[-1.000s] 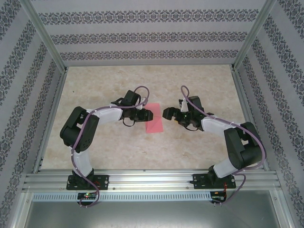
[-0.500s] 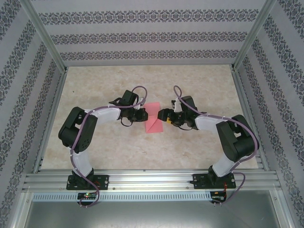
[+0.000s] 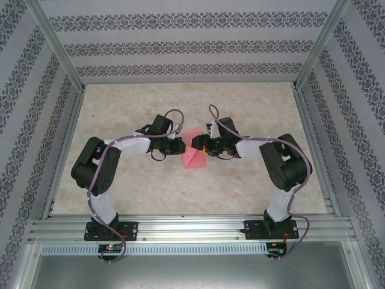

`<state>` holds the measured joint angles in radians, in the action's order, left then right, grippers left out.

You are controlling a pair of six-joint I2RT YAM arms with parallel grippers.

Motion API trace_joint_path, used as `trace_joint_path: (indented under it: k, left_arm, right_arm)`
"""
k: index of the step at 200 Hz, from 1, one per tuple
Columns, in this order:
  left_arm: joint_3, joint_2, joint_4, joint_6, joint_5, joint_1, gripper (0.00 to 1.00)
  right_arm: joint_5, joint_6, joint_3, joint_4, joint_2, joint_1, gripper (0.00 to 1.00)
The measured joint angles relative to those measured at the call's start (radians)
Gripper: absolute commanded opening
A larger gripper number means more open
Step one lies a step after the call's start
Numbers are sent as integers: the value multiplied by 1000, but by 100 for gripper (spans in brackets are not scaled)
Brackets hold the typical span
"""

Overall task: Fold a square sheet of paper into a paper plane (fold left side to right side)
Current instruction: Turn over the paper at the center of the table.

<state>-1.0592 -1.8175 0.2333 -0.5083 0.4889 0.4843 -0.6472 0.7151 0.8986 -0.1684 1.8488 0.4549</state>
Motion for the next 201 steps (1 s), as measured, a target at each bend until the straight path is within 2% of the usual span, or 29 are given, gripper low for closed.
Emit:
trace_joint_path:
  k: [20, 46, 106, 133, 169, 201]
  left_arm:
    - [0, 0, 0, 0, 0, -3, 17]
    - [0, 0, 0, 2, -4, -6, 34]
    - [27, 27, 2, 6, -45, -15, 57]
    - [117, 138, 2, -5, -68, -35, 72]
    - [240, 323, -20, -56, -87, -39, 99]
    - [340, 497, -79, -148, -79, -39, 100]
  right_arm:
    - [-4, 4, 14, -5, 27, 4, 48]
    - [-15, 14, 23, -8, 39, 3, 34]
    - [-29, 20, 29, -12, 39, 4, 16]
    - [-35, 16, 45, -12, 39, 4, 8]
    - [-35, 1, 49, 5, -6, 3, 1]
    - [-36, -10, 45, 15, -171, -9, 0]
